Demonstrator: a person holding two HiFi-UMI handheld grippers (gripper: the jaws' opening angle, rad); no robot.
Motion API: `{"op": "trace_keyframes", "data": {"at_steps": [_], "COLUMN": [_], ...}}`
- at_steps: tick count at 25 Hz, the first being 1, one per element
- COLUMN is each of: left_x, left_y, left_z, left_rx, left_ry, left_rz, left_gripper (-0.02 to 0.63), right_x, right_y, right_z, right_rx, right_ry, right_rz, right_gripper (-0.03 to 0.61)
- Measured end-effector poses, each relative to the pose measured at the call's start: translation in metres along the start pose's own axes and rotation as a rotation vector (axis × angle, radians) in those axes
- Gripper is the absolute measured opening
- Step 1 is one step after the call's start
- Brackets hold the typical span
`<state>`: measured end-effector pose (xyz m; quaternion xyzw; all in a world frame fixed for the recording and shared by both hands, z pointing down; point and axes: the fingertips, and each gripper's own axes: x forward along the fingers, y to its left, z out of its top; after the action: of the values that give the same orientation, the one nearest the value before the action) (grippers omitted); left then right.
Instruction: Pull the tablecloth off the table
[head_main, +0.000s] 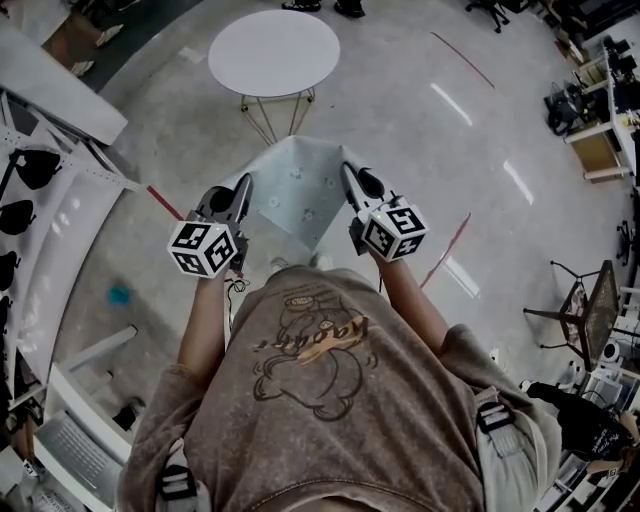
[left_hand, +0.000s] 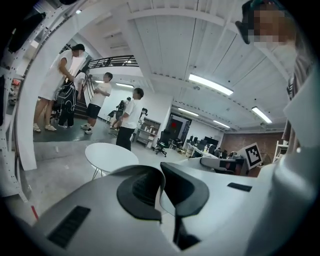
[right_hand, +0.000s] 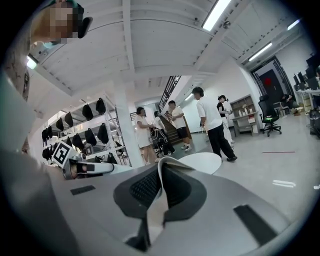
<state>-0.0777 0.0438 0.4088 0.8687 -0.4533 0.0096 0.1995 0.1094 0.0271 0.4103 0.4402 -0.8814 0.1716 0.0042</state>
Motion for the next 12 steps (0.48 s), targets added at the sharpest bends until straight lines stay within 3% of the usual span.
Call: {"op": "trace_keyframes", "data": {"at_steps": [12], "left_x": [-0.0086], "left_y": [0.0037], "left_z": [-0.0070], "left_rx": [-0.042], "left_ry": [0.009], "left_rz": [0.033], "left_gripper": [0.020], "right_x": [0.0024], "right_y": [0.0035], "right_z": [-0.0098], "right_rx": [0.003], "right_ry": [0.035], "right_rz": [0.034], "right_gripper": [0.009]}}
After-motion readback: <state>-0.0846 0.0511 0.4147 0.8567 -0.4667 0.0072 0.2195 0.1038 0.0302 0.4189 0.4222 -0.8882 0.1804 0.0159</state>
